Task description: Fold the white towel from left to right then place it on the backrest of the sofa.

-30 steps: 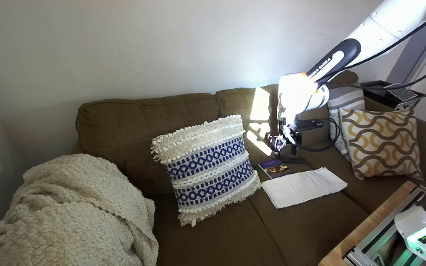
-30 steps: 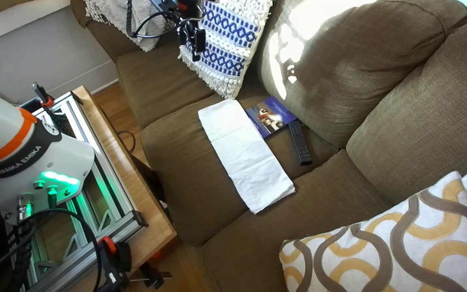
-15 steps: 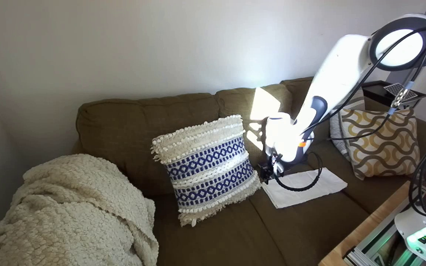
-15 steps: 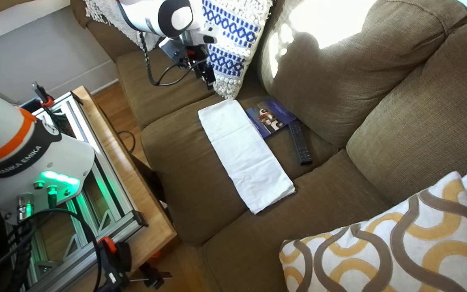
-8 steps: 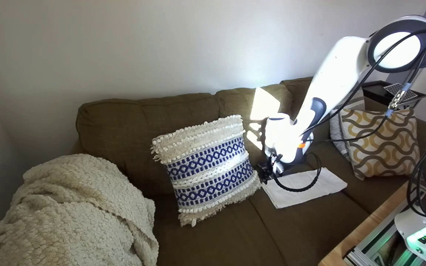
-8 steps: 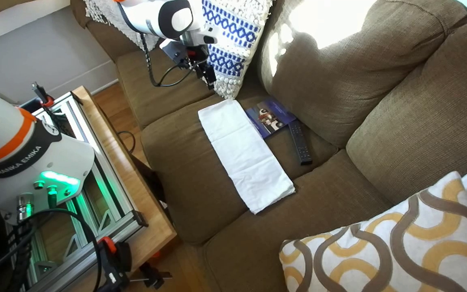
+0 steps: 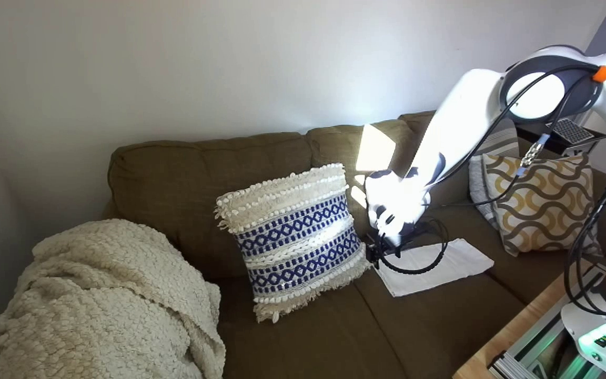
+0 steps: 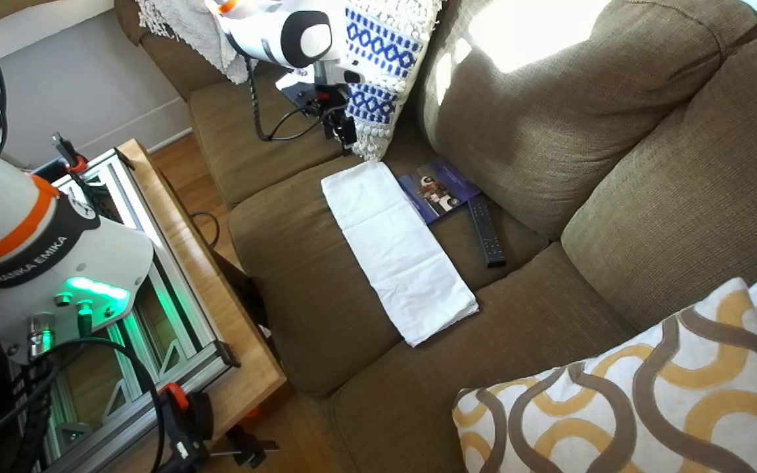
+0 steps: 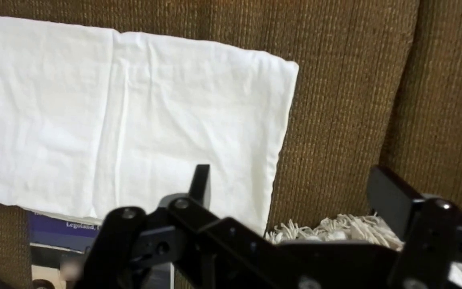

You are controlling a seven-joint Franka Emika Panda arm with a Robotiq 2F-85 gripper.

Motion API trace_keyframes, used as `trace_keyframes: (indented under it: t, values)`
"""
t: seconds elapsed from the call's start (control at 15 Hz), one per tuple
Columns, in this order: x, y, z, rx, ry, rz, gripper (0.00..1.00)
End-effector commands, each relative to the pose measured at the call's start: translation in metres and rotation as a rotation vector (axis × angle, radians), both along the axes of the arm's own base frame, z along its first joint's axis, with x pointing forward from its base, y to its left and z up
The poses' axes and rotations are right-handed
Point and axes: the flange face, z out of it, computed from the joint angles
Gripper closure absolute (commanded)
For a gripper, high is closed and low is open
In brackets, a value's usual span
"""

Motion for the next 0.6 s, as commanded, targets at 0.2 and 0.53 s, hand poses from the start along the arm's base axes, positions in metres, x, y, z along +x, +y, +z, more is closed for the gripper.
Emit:
trace_keyframes:
  t: [0.2, 0.53]
  values:
    - [0.011, 0.008, -0.064, 0.0, 0.112, 0.01, 0.0]
    - [0.012, 0.014, -0.093, 0.007, 0.105, 0.004, 0.0]
